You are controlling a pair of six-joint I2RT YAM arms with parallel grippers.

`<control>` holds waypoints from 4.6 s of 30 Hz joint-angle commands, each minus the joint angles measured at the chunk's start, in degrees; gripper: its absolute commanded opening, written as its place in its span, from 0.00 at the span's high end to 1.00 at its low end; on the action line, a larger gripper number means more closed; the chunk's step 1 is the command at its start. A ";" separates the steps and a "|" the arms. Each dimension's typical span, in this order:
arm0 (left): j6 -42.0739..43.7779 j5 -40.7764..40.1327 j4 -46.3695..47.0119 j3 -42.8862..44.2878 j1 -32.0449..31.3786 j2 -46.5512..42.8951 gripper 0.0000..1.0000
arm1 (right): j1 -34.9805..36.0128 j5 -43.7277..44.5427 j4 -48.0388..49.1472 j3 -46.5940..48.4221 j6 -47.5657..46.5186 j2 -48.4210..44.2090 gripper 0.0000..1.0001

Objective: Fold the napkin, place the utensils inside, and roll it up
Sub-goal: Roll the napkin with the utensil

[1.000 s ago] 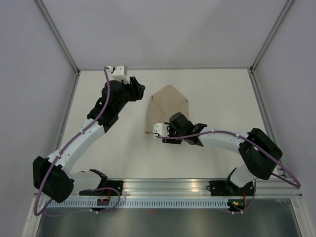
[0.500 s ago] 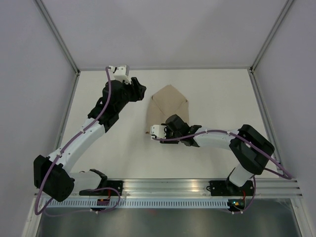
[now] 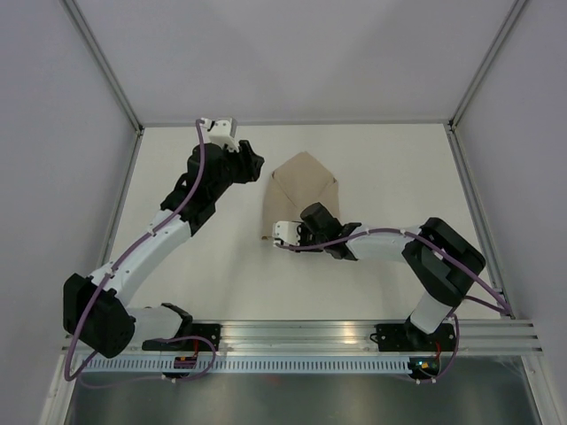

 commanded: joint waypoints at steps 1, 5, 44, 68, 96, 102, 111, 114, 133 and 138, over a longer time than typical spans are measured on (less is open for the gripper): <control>3.25 1.87 -0.13 1.72 0.11 0.90 0.44 | -2.31 -4.46 -3.97 1.33 -0.51 1.82 0.58; 3.52 3.10 -0.22 1.98 0.11 1.78 0.43 | -3.19 -7.19 -6.69 1.86 -1.38 1.56 0.57; 2.46 -1.37 17.70 -20.77 -1.39 -13.50 0.79 | -13.90 -32.33 -50.97 24.79 -12.54 20.36 0.94; 27.59 -0.85 20.27 -27.73 -26.60 -0.62 0.54 | -19.36 -38.22 -70.69 43.52 -15.36 37.59 0.98; 39.37 -7.17 19.10 -17.26 -35.66 23.93 0.45 | -20.85 -38.13 -71.04 46.60 -13.16 40.23 0.99; 42.27 -12.27 20.97 -18.15 -36.45 23.31 0.45 | -20.85 -37.96 -71.04 46.69 -13.08 40.40 0.99; 41.14 -6.04 15.08 -16.30 -36.63 25.42 0.45 | -20.85 -37.87 -71.30 47.13 -12.81 40.84 1.00; 40.87 -4.98 13.41 -15.07 -36.63 27.17 0.46 | -20.77 -37.87 -71.30 47.22 -12.81 40.84 0.99; 38.77 2.40 4.89 -9.80 -36.10 33.15 0.98 | -20.85 -37.78 -69.11 46.17 -11.06 37.86 0.94; 37.18 7.23 2.07 -8.04 -35.14 34.12 0.98 | -20.94 -36.12 -64.37 43.71 -7.72 32.33 0.72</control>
